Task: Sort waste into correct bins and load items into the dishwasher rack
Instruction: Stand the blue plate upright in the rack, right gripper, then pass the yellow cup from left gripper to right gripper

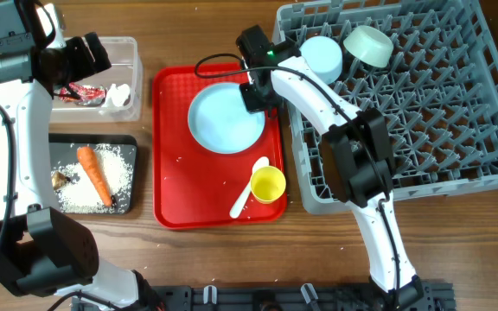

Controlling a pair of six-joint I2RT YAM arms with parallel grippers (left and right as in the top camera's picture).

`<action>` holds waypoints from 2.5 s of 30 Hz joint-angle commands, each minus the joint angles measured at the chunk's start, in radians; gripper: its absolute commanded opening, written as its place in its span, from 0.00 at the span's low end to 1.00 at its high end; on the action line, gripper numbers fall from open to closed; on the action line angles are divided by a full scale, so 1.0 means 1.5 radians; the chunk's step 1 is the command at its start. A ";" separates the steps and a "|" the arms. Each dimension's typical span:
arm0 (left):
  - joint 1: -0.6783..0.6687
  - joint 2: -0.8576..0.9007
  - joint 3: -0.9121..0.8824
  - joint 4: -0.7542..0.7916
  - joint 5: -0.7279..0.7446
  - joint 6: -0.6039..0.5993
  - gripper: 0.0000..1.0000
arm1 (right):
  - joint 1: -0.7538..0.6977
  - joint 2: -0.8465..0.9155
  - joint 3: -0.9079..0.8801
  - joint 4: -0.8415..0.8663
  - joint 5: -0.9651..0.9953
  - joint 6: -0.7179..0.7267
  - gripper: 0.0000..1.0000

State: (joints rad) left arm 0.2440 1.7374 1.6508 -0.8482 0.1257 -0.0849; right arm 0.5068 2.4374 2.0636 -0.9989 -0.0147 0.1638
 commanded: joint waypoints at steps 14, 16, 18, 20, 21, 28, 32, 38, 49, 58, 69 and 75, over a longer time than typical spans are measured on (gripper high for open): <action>0.000 0.009 0.000 0.002 0.005 -0.004 1.00 | -0.019 -0.219 0.056 0.047 0.186 -0.046 0.04; 0.000 0.009 0.000 0.002 0.005 -0.004 1.00 | -0.038 -0.257 0.056 0.061 0.192 -0.073 0.04; 0.000 0.009 0.000 0.002 0.005 -0.004 1.00 | -0.071 -0.295 0.056 0.075 0.233 -0.093 0.04; 0.000 0.009 0.000 0.002 0.005 -0.004 1.00 | -0.116 -0.316 0.056 0.103 0.302 -0.121 0.04; 0.000 0.009 0.000 0.002 0.005 -0.004 1.00 | -0.143 -0.319 0.056 0.119 0.334 -0.140 0.04; 0.000 0.009 0.000 0.002 0.005 -0.004 1.00 | -0.380 -0.319 0.054 0.205 0.434 -0.286 0.04; 0.000 0.009 0.000 0.002 0.005 -0.004 1.00 | -0.430 -0.297 0.050 0.230 0.428 -0.327 0.04; 0.000 0.009 0.000 0.002 0.005 -0.004 1.00 | -0.430 -0.229 0.027 0.252 0.401 -0.363 0.04; 0.000 0.009 0.000 0.002 0.005 -0.004 1.00 | -0.422 -0.146 0.024 0.235 0.393 -0.369 0.14; 0.000 0.009 0.000 0.002 0.005 -0.004 1.00 | -0.346 -0.363 0.025 0.173 0.227 -0.266 1.00; 0.000 0.009 0.000 0.002 0.005 -0.004 1.00 | -0.126 -0.368 0.005 -0.229 -0.209 -0.212 0.94; -0.001 0.009 0.000 0.044 0.123 -0.004 1.00 | -0.228 -0.413 0.008 -0.215 -0.132 -0.197 0.96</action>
State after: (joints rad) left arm 0.2440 1.7393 1.6501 -0.7853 0.1970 -0.0853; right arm 0.2478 1.8805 2.0750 -1.3235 -0.2573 -0.1379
